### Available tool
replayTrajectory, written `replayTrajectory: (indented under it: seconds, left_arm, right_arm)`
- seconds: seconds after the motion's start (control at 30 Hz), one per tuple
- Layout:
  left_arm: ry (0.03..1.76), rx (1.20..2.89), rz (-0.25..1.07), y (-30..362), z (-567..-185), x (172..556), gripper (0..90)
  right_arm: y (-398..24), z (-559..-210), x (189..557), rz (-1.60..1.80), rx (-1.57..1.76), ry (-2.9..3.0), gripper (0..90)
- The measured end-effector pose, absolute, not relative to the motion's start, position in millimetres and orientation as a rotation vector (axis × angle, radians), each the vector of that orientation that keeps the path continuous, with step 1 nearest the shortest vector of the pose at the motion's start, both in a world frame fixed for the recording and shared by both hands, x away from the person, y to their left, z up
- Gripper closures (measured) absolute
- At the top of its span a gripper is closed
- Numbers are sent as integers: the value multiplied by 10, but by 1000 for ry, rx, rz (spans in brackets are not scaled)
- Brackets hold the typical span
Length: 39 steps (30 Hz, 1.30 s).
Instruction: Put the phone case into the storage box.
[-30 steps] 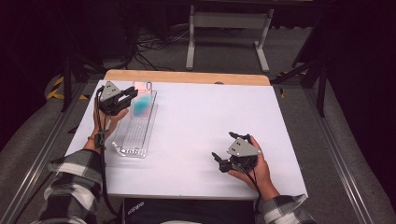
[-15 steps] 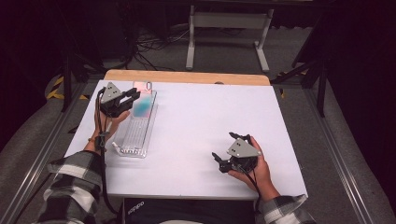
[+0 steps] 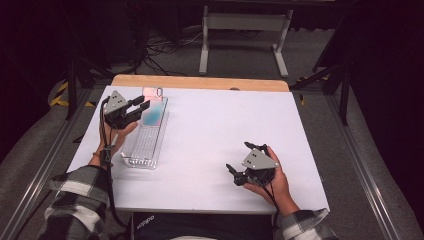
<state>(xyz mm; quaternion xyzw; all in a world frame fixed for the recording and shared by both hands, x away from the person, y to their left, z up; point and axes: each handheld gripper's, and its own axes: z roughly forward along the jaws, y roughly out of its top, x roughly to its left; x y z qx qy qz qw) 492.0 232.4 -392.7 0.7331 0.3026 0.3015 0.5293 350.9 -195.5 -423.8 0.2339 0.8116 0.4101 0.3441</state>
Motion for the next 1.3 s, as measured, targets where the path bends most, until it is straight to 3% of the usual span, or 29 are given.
replayTrajectory:
  seconds: [0.67, 1.3]
  left_arm:
    - [688, 1760, 722, 2275, -3896, 4736, 569]
    - [667, 1761, 710, 2259, -3894, 4681, 409]
  right_arm:
    - [-1974, -4190, 3488, 1090, 610, 2088, 110]
    - [-1979, -4194, 3494, 1100, 610, 2093, 110]
